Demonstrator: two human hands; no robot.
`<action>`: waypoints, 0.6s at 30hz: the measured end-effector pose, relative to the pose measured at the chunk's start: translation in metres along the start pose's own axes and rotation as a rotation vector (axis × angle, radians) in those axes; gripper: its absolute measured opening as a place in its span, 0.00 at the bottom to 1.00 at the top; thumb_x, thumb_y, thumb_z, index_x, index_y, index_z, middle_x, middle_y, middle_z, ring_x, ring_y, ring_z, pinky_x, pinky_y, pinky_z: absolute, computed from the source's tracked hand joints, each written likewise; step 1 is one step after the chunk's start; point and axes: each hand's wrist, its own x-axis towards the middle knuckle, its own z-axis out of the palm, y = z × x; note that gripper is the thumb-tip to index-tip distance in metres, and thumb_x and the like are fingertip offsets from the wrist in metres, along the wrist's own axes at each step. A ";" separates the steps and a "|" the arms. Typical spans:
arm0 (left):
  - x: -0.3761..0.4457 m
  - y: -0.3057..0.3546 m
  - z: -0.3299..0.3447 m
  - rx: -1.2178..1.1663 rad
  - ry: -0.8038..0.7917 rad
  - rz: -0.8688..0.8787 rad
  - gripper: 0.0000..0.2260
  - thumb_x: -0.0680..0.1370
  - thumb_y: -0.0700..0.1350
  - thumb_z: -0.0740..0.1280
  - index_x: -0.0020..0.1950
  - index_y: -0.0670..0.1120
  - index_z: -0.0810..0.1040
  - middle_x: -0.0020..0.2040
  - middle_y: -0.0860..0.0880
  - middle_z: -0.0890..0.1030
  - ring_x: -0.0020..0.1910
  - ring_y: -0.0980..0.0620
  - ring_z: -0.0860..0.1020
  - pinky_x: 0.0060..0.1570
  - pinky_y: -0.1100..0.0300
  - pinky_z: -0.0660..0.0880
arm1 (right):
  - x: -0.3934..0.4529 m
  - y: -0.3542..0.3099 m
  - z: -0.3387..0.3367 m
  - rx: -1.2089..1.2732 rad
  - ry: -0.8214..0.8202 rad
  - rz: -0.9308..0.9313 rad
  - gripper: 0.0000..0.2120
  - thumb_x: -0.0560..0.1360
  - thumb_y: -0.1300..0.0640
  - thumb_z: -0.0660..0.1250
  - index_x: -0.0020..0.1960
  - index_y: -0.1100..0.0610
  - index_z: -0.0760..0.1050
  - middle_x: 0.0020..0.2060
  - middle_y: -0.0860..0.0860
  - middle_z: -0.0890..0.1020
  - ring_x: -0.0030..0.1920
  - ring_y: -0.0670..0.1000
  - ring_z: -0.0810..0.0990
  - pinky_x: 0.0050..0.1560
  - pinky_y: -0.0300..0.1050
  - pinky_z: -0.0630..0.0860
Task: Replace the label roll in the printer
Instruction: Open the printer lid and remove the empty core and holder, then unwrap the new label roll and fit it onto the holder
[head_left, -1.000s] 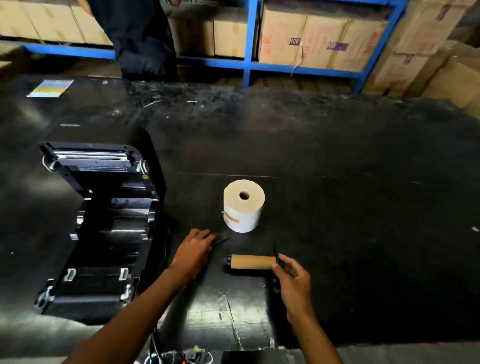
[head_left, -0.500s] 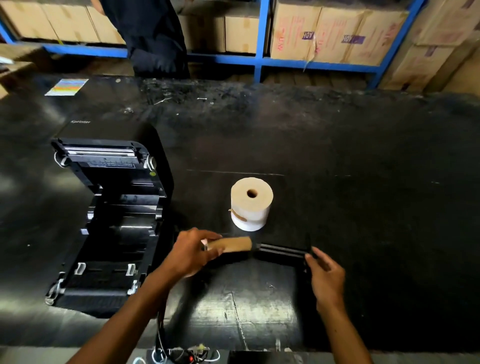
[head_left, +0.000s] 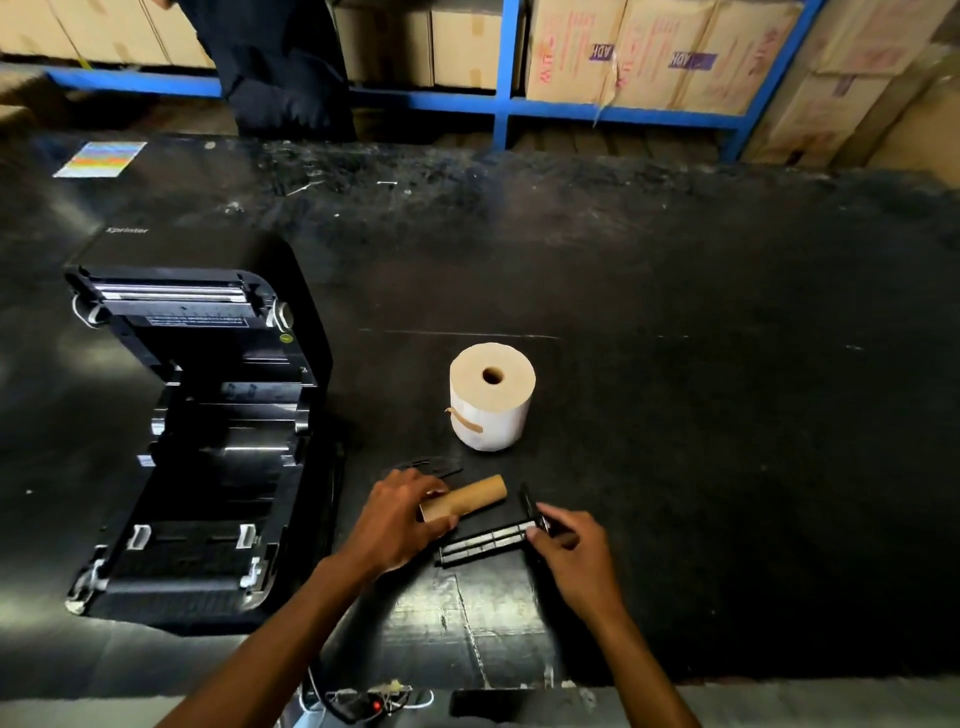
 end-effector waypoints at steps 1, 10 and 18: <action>0.002 0.002 -0.001 -0.004 0.019 -0.010 0.17 0.71 0.52 0.73 0.57 0.48 0.80 0.53 0.47 0.81 0.54 0.47 0.76 0.56 0.50 0.72 | 0.002 -0.002 -0.004 -0.011 -0.006 0.009 0.17 0.69 0.59 0.74 0.57 0.54 0.79 0.46 0.53 0.79 0.36 0.43 0.77 0.38 0.25 0.72; 0.064 0.043 -0.032 -0.946 0.041 -0.528 0.24 0.80 0.60 0.51 0.62 0.46 0.76 0.55 0.46 0.79 0.56 0.48 0.77 0.58 0.53 0.72 | 0.073 -0.099 -0.004 -0.204 0.008 -0.293 0.29 0.66 0.44 0.73 0.66 0.47 0.72 0.67 0.52 0.69 0.66 0.51 0.70 0.63 0.42 0.68; 0.080 0.039 -0.029 -1.033 -0.015 -0.543 0.26 0.78 0.65 0.46 0.50 0.53 0.80 0.53 0.49 0.82 0.53 0.54 0.79 0.56 0.54 0.73 | 0.091 -0.111 0.049 -0.704 0.003 -0.348 0.28 0.69 0.42 0.69 0.64 0.51 0.65 0.75 0.53 0.50 0.69 0.58 0.60 0.57 0.54 0.73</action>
